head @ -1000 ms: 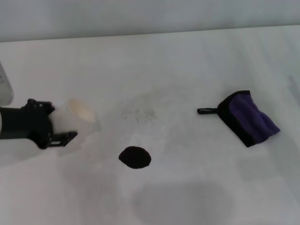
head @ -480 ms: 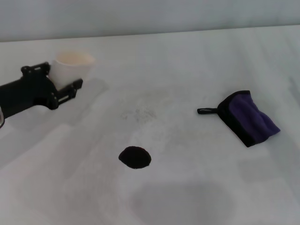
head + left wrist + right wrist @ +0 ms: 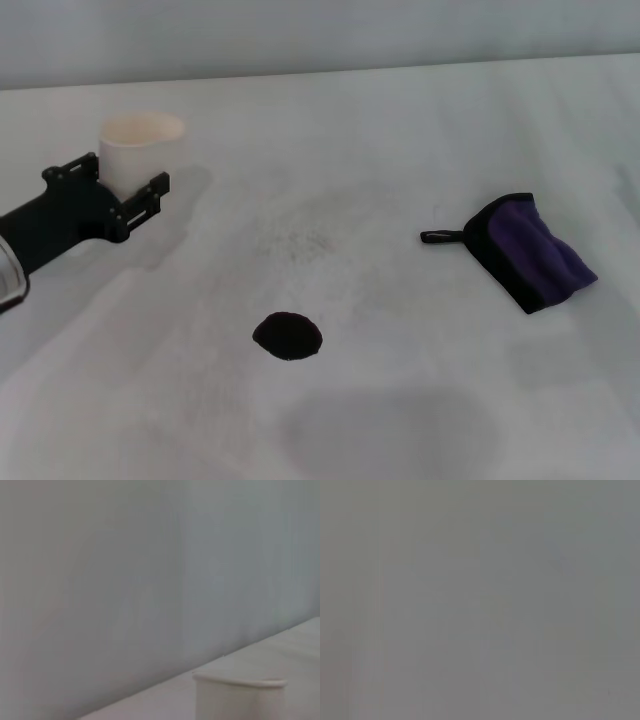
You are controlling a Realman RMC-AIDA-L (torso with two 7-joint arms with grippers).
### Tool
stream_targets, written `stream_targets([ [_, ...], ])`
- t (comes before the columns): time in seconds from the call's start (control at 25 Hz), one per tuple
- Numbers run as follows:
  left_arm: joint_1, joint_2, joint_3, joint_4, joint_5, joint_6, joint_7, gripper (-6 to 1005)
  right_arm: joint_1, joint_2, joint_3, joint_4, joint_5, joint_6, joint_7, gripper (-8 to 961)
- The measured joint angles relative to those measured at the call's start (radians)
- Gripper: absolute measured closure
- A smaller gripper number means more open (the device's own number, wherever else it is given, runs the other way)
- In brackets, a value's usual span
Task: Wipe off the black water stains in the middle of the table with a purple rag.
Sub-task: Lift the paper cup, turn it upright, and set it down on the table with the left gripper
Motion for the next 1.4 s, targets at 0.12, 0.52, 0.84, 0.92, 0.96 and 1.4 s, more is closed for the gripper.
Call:
stream_targets([
  [0.12,-0.001,-0.003,0.004,-0.035,-0.003,0.019,0.017,425,0.001,0.000,0.000,0.001,0.000,0.000,-0.001,78],
  [0.52,-0.012,-0.012,0.006,-0.144,-0.006,0.019,0.119,427,0.003,0.000,-0.002,0.000,0.000,-0.003,-0.002,77],
  [0.84,-0.004,-0.011,0.007,-0.188,-0.033,0.018,0.207,426,0.009,0.000,-0.002,-0.001,0.000,-0.013,-0.006,77],
  [0.92,-0.003,-0.011,0.007,-0.201,-0.043,0.016,0.228,426,0.011,0.000,-0.002,0.001,0.000,-0.014,-0.006,77],
  [0.96,-0.002,-0.011,0.006,-0.207,-0.045,0.016,0.234,426,0.011,0.000,-0.002,0.001,0.000,-0.014,-0.006,77],
  [1.4,0.021,-0.012,0.006,-0.230,-0.053,-0.003,0.285,414,0.019,0.000,-0.001,0.004,0.000,-0.028,-0.006,78],
])
